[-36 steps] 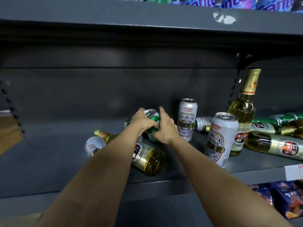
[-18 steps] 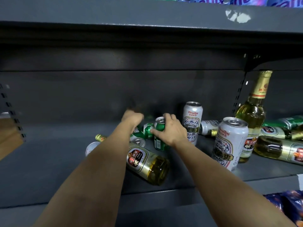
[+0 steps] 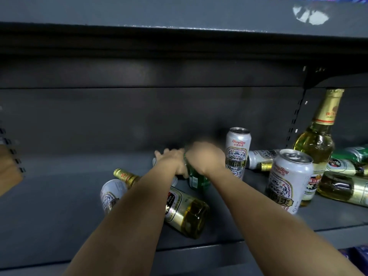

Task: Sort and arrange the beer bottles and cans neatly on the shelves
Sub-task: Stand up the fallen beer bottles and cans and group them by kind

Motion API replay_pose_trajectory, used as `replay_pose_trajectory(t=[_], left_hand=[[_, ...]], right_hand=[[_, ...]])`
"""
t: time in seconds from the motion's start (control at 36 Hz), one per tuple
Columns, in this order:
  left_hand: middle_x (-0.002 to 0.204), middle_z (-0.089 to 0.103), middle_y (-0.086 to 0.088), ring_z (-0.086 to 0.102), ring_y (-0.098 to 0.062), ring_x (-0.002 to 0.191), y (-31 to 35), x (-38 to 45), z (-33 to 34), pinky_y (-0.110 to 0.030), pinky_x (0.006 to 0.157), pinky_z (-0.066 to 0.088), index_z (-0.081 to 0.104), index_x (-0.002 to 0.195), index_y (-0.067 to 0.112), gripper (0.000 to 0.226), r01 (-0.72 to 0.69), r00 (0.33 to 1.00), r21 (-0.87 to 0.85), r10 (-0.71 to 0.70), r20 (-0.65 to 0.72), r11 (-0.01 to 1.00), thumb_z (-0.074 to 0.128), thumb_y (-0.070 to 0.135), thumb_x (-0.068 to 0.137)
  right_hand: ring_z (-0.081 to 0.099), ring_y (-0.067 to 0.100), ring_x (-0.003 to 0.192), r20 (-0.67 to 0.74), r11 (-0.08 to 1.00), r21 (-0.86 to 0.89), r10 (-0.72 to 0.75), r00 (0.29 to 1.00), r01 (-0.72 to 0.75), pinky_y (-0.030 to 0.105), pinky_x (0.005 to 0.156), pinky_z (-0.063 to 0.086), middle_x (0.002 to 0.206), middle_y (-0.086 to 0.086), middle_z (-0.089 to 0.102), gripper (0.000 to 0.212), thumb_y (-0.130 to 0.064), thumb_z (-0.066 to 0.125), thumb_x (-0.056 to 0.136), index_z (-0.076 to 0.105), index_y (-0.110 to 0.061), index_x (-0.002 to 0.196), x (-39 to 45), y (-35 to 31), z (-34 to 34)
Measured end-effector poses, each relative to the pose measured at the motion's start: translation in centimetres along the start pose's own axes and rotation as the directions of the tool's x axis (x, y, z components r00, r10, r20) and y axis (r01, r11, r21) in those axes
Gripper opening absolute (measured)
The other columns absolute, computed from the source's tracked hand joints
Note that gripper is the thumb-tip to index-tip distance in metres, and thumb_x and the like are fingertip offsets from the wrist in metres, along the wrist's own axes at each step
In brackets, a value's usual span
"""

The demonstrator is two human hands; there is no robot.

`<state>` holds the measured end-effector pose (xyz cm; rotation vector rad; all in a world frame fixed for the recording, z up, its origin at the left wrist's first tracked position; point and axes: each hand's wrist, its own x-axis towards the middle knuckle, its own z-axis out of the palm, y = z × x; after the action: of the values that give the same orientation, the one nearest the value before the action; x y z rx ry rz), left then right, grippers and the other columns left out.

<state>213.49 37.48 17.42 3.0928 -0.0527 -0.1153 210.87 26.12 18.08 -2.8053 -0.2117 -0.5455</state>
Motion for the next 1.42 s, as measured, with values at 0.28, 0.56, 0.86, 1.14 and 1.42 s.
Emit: replay_pose_trajectory(t=[0.28, 0.56, 0.86, 1.14, 1.42], left_hand=[[0.14, 0.042, -0.004, 0.033, -0.026, 0.133, 0.3, 1.0, 1.4, -0.043, 0.109, 0.027, 0.037, 0.142, 0.022, 0.082, 0.012, 0.993, 0.21, 0.013, -0.119, 0.978, 0.075, 0.05, 0.075], [0.13, 0.059, -0.008, 0.056, -0.028, 0.116, -0.7, 0.1, -0.9, -0.029, 0.089, 0.047, 0.057, 0.127, 0.021, 0.048, -0.062, 0.981, -0.469, -0.032, -0.189, 0.881, 0.066, 0.026, 0.08], [0.12, 0.061, -0.01, 0.059, -0.028, 0.106, 0.1, -0.1, -2.1, -0.026, 0.077, 0.043, 0.061, 0.114, 0.019, 0.046, -0.059, 0.957, -0.506, -0.096, -0.275, 0.861, 0.078, 0.029, 0.072], [0.138, 0.048, -0.012, 0.051, -0.031, 0.122, 0.8, 1.1, -1.0, -0.033, 0.093, 0.043, 0.038, 0.141, 0.015, 0.078, -0.087, 0.958, -0.562, -0.085, -0.272, 0.822, 0.08, 0.022, 0.075], [0.146, 0.043, -0.013, 0.047, -0.035, 0.129, -3.1, 0.7, -1.9, -0.037, 0.099, 0.045, 0.035, 0.146, 0.016, 0.075, 0.06, 0.947, -0.524, -0.215, -0.24, 0.849, 0.059, 0.055, 0.087]], right_hand=[[0.053, 0.033, 0.114, 0.011, 0.998, -0.062, 0.019, 1.0, -0.018, 0.038, 0.088, 0.041, 0.119, 0.014, 0.059, 0.039, -0.038, 0.045, 0.092, 0.054, -0.01, 0.118, 0.1, 0.2, -0.1], [0.045, 0.031, 0.118, -0.066, 0.988, -0.155, -0.03, 0.997, 0.019, 0.039, 0.089, 0.038, 0.128, 0.012, 0.05, 0.053, -0.055, 0.042, 0.091, 0.052, -0.013, 0.122, -1.0, 1.1, -0.4], [0.037, 0.032, 0.128, 0.196, 0.991, -0.136, 0.032, 0.98, -0.005, 0.04, 0.1, 0.04, 0.136, 0.012, 0.038, 0.063, -0.034, 0.062, 0.085, 0.036, -0.011, 0.138, -0.6, 0.6, -2.0], [0.033, 0.028, 0.132, 0.111, 0.893, -0.438, -0.056, 0.992, 0.099, 0.041, 0.105, 0.024, 0.136, 0.007, 0.052, 0.046, -0.028, 0.055, 0.09, 0.044, -0.016, 0.133, 0.7, 1.1, -1.7], [0.055, 0.029, 0.098, -0.211, 0.936, -0.325, -0.213, 0.954, 0.137, 0.037, 0.078, 0.038, 0.102, 0.007, 0.063, 0.042, -0.031, 0.064, 0.069, 0.059, -0.015, 0.107, -0.3, 0.0, -1.4]])
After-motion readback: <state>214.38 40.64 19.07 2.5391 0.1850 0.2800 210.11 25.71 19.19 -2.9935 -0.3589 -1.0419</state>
